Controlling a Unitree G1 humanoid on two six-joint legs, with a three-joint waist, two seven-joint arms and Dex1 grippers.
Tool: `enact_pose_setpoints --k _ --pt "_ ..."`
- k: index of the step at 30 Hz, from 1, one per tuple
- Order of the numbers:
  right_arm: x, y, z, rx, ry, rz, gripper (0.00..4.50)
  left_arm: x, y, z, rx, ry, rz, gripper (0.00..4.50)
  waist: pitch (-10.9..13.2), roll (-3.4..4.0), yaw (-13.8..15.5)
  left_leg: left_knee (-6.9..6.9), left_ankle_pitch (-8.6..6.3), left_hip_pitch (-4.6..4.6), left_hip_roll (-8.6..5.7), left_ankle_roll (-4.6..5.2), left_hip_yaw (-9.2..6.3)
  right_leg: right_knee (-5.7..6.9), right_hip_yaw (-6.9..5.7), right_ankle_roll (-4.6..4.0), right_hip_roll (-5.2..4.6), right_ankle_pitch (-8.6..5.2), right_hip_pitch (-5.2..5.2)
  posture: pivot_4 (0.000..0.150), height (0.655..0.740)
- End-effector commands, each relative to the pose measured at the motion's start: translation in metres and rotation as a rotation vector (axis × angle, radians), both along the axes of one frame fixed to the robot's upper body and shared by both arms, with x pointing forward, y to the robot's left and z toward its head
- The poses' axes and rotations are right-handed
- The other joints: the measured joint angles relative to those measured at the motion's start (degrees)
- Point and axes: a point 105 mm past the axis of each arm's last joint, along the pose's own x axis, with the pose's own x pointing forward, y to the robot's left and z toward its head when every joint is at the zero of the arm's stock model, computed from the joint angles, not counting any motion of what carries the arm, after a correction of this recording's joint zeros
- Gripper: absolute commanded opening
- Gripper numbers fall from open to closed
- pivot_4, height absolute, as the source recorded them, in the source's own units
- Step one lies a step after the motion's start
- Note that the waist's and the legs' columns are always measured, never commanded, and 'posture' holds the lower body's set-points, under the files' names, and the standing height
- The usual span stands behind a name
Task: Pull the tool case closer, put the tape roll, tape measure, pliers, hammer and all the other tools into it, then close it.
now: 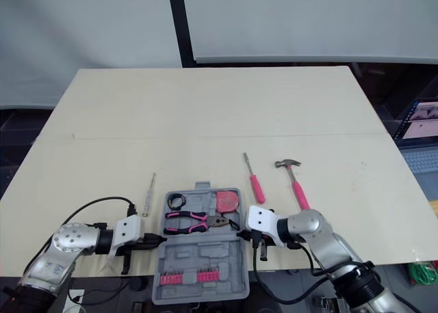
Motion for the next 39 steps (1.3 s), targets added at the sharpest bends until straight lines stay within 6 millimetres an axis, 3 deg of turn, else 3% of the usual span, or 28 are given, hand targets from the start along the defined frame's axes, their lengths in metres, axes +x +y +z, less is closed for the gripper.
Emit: enact_pose_setpoints --k 1,12,19,39 --pt "0.003 0.011 0.013 0.054 -0.032 0.021 0.00 0.010 -0.016 0.003 -0.026 -0.032 -0.009 0.03 0.0 0.00 0.0 0.00 0.00 0.00 -0.01 0.01 -0.01 0.00 -0.01 0.01 -0.01 0.01 0.01 0.150 0.7400" --pt "0.043 0.011 0.026 0.034 -0.093 -0.018 0.00 0.048 -0.022 0.016 -0.005 -0.094 0.016 0.03 0.0 -0.02 -0.2 0.00 0.04 -0.08 0.01 0.01 0.00 -0.01 -0.01 0.02 0.05 0.01 -0.09 0.150 0.7400" --pt "0.054 0.013 0.030 0.035 -0.101 -0.025 0.00 0.063 -0.021 0.021 0.009 -0.118 0.026 0.03 0.0 -0.03 -0.3 0.02 0.05 -0.09 0.01 0.00 0.02 0.01 -0.01 0.02 0.05 0.01 -0.10 0.150 0.7400" --pt "0.058 0.023 0.028 0.056 -0.095 -0.023 0.00 0.064 -0.017 0.019 0.034 -0.116 0.047 0.03 0.0 -0.03 -0.6 0.02 0.06 -0.07 0.03 -0.02 0.02 0.05 -0.01 0.02 0.06 0.01 -0.10 0.150 0.7400"
